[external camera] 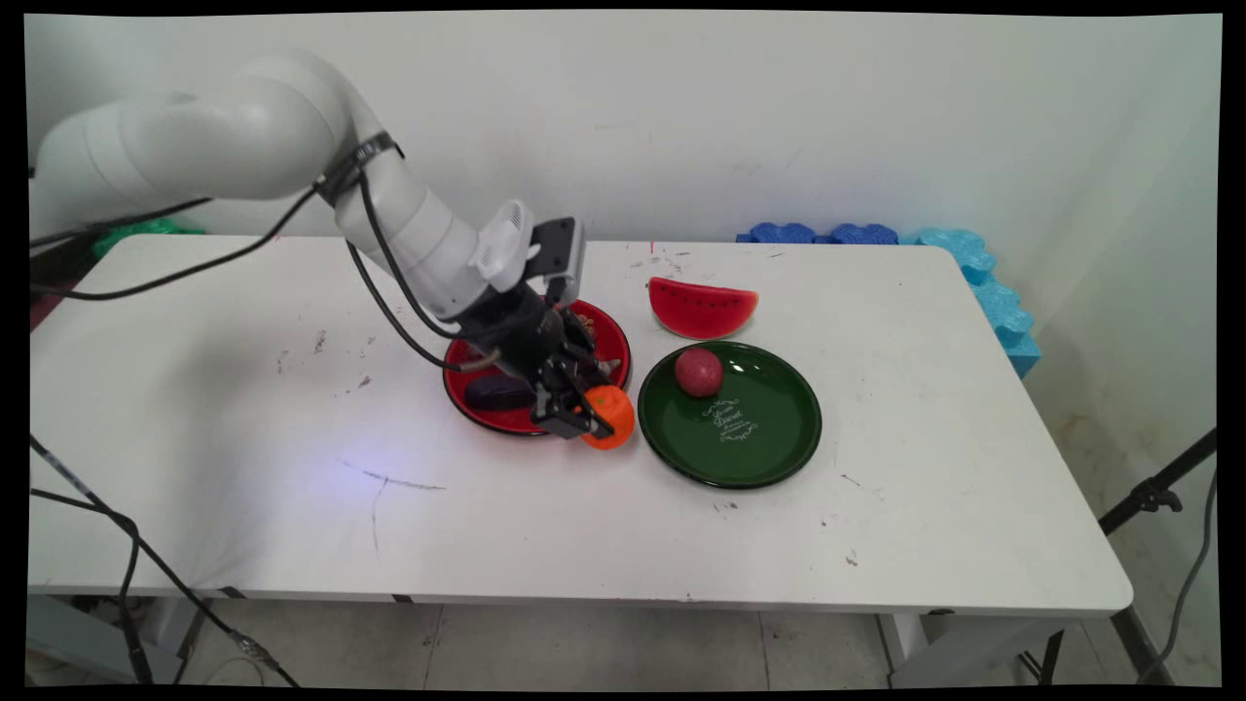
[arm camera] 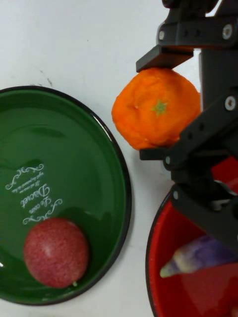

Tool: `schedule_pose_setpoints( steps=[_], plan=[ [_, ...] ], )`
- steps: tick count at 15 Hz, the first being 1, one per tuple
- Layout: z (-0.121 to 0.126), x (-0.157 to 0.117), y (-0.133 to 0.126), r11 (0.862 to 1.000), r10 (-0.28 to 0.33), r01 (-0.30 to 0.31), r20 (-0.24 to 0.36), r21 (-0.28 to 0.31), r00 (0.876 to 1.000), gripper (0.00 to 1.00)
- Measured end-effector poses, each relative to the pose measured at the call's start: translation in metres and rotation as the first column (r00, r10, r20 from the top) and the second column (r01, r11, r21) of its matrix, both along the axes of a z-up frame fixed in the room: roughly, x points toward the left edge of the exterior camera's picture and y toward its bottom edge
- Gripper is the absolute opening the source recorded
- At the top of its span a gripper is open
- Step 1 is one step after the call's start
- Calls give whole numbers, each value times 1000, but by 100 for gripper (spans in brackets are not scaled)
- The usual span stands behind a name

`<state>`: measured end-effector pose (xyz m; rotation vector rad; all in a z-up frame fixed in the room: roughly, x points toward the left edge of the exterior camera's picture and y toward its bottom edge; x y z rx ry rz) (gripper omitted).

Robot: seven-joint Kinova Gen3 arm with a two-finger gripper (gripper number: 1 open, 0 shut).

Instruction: Place the picked object on the table

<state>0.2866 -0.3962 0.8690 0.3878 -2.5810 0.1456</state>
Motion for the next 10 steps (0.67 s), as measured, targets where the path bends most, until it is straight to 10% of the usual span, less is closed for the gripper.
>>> schedule_pose_setpoints(
  steps=[10],
  plan=[
    [-43, -11, -6, 1000, -6, 6, 0, 15, 1000, 0]
  ],
)
